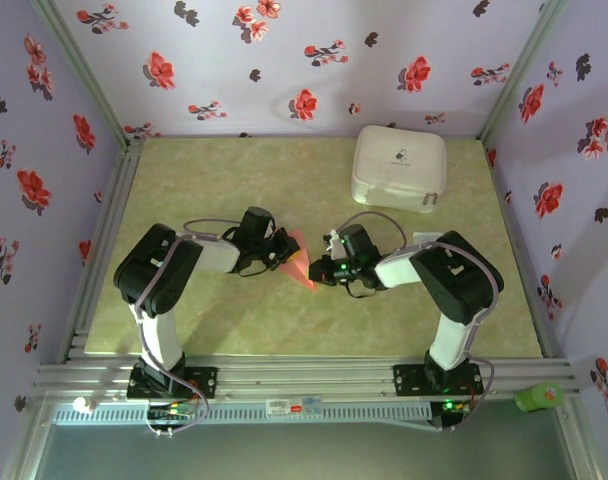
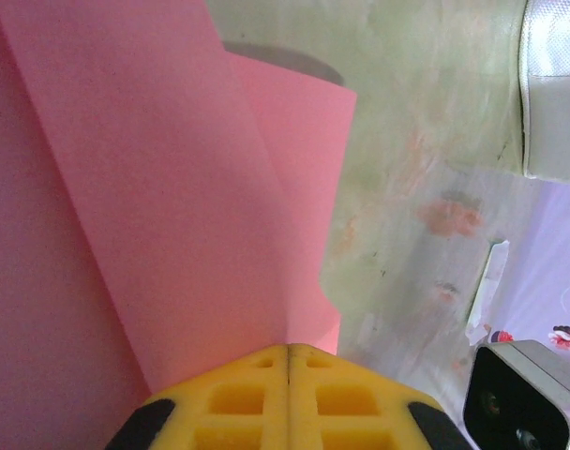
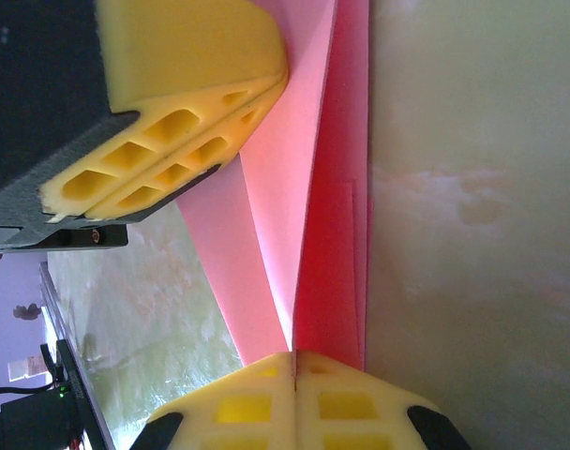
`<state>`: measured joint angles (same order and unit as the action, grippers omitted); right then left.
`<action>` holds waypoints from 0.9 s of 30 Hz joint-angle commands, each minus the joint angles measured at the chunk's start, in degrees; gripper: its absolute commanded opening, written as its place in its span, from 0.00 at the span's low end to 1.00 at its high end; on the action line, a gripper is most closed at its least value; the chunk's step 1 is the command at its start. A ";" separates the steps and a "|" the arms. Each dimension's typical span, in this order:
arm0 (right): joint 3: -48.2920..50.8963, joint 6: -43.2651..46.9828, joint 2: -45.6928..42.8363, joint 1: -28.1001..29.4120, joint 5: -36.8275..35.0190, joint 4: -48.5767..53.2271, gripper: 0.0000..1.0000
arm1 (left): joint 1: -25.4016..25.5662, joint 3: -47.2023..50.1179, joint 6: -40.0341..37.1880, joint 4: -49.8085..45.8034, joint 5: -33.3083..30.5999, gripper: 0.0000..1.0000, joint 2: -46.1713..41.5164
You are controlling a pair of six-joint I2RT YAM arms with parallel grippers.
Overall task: Fold a paper plane with a square sheet of paper (pick it up from the middle)
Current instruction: Fourth fold the wing at the center of the table.
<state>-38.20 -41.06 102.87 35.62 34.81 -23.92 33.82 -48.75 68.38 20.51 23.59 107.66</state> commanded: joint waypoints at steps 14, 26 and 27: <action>-0.78 0.76 2.85 -0.28 -0.84 5.42 0.02 | 0.37 -0.65 -1.67 -2.24 -1.21 0.06 1.21; -0.83 0.74 2.77 -0.44 -0.79 5.56 0.02 | 0.39 -0.99 -1.85 -2.27 -1.05 0.06 2.63; -0.76 0.80 2.71 -0.42 -0.79 5.55 0.02 | 0.39 -1.00 -1.93 -2.47 -1.05 0.06 2.79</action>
<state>-38.98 -41.01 103.22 35.51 35.66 -22.57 33.87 -49.08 68.34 19.75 23.18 108.49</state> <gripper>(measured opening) 0.048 0.068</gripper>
